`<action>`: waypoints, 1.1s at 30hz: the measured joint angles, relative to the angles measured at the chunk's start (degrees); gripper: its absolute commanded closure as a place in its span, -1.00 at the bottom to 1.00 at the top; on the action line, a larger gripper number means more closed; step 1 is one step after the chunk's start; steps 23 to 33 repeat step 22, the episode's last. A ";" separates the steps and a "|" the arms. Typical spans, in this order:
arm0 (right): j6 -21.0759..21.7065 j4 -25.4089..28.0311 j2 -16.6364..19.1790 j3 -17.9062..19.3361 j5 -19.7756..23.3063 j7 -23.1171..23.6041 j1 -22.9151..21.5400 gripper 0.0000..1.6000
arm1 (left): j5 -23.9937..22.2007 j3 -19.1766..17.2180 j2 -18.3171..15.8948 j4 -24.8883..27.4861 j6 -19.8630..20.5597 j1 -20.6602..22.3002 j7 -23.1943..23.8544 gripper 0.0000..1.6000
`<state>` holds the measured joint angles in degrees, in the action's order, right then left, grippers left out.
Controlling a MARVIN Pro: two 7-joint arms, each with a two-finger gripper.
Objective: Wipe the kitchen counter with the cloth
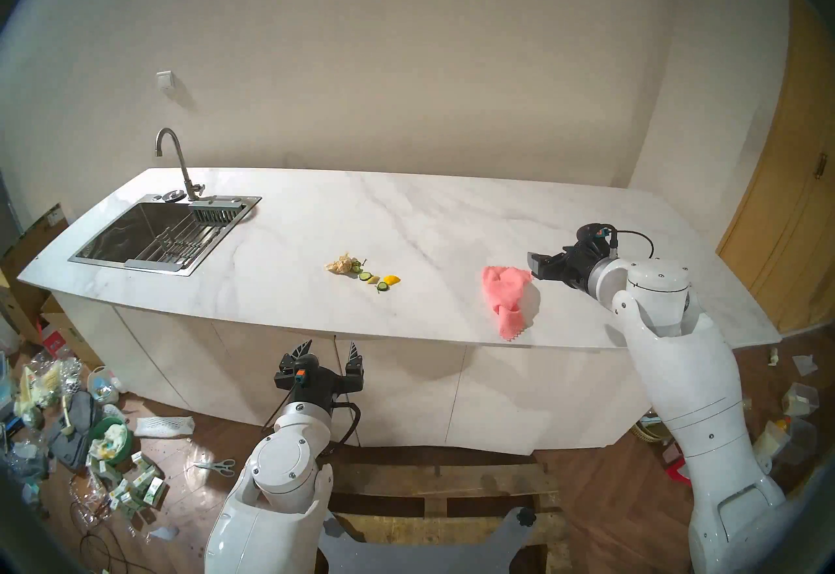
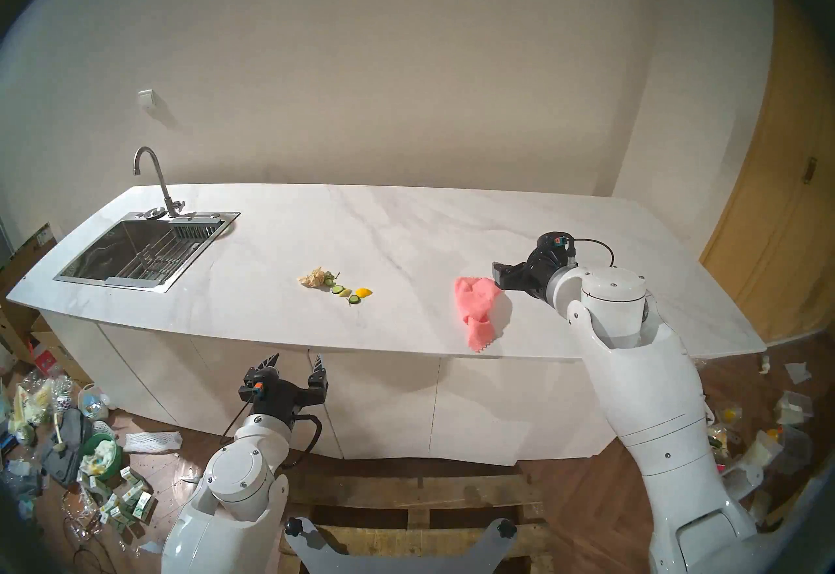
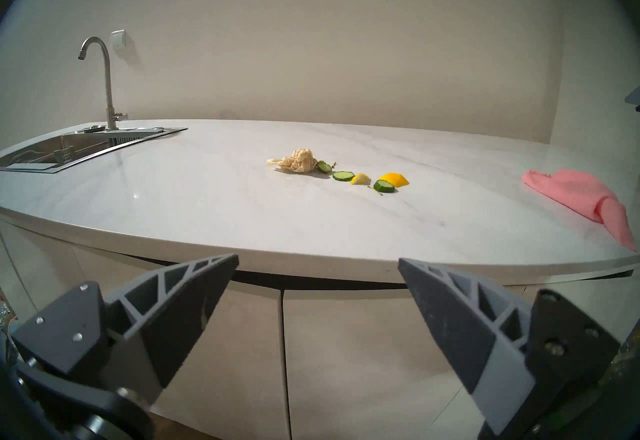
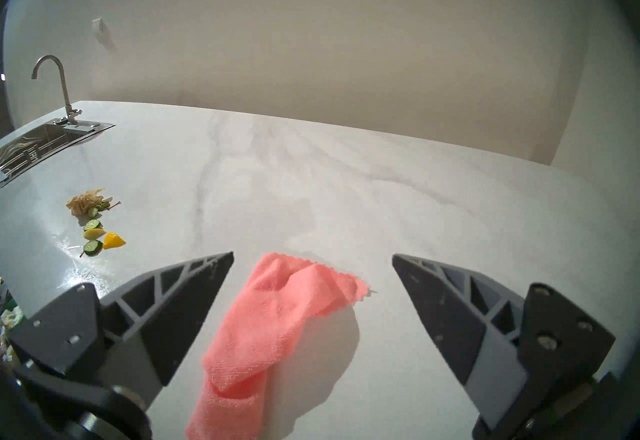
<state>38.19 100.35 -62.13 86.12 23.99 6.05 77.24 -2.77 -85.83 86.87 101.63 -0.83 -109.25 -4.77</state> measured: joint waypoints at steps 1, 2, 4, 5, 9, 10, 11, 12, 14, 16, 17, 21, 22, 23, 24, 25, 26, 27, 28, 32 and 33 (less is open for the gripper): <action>0.01 -0.04 -0.07 0.01 -0.09 -0.24 -0.04 -1.00 | -0.02 0.00 -0.01 0.00 0.00 0.00 0.00 -1.00; 0.04 -0.07 -0.13 0.04 -0.09 -0.33 -0.06 -1.00 | -0.03 0.00 -0.01 0.01 0.00 -0.01 0.00 -1.00; 0.44 -0.21 -0.44 0.28 0.03 -0.73 -0.15 -1.00 | -0.06 0.01 -0.04 0.01 0.00 -0.02 0.00 -1.00; 0.61 -0.27 -0.55 0.37 0.13 -0.85 -0.18 -1.00 | -0.07 0.01 -0.05 0.02 0.00 -0.02 0.00 -1.00; 1.02 -0.36 -0.79 0.50 0.36 -1.16 -0.27 -1.00 | -0.10 0.02 -0.08 0.02 0.00 -0.03 0.00 -1.00; 1.14 -0.38 -0.87 0.54 0.45 -1.24 -0.30 -1.00 | -0.11 0.02 -0.09 0.03 0.00 -0.03 0.00 -1.00; 1.20 -0.39 -0.92 0.57 0.49 -1.28 -0.31 -1.00 | -0.12 0.02 -0.10 0.03 0.00 -0.03 0.00 -1.00; 1.26 -0.41 -0.96 0.59 0.54 -1.34 -0.32 -1.00 | -0.13 0.03 -0.11 0.03 0.00 -0.03 0.00 -1.00; 1.41 -0.43 -1.07 0.63 0.64 -1.49 -0.36 -1.00 | -0.15 0.04 -0.13 0.04 0.00 -0.03 0.00 -1.00; 1.47 -0.44 -1.12 0.63 0.70 -1.58 -0.38 -1.00 | -0.17 0.04 -0.15 0.04 0.00 -0.03 -0.01 -1.00; 1.49 -0.45 -1.14 0.64 0.71 -1.60 -0.39 -1.00 | -0.17 0.04 -0.15 0.04 0.00 -0.04 -0.01 -1.00; 1.56 -0.46 -1.22 0.65 0.83 -1.70 -0.43 -1.00 | -0.21 0.06 -0.17 0.04 0.00 -0.04 -0.01 -1.00; 1.56 -0.46 -1.22 0.65 0.83 -1.70 -0.43 -1.00 | -0.21 0.06 -0.17 0.04 0.00 -0.04 -0.01 -1.00; 1.56 -0.46 -1.22 0.65 0.83 -1.70 -0.43 -1.00 | -0.21 0.06 -0.17 0.04 0.00 -0.04 -0.01 -1.00; 1.56 -0.46 -1.22 0.65 0.83 -1.70 -0.43 -1.00 | -0.21 0.06 -0.17 0.04 0.00 -0.04 -0.01 -1.00; 1.56 -0.46 -1.22 0.65 0.83 -1.70 -0.43 -1.00 | -0.21 0.06 -0.17 0.04 0.00 -0.04 -0.01 -1.00; 1.56 -0.46 -1.22 0.65 0.83 -1.70 -0.43 -1.00 | -0.21 0.06 -0.17 0.04 0.00 -0.04 -0.01 -1.00; 1.56 -0.46 -1.22 0.65 0.83 -1.70 -0.43 -1.00 | -0.21 0.06 -0.17 0.04 0.00 -0.04 -0.01 -1.00; 1.56 -0.46 -1.22 0.65 0.83 -1.70 -0.43 -1.00 | -0.21 0.06 -0.17 0.04 0.00 -0.04 -0.01 -1.00; 1.56 -0.46 -1.22 0.65 0.83 -1.70 -0.43 -1.00 | -0.21 0.06 -0.17 0.04 0.00 -0.04 -0.01 -1.00; 1.56 -0.46 -1.22 0.65 0.83 -1.70 -0.43 -1.00 | -0.21 0.06 -0.17 0.04 0.00 -0.04 -0.01 -1.00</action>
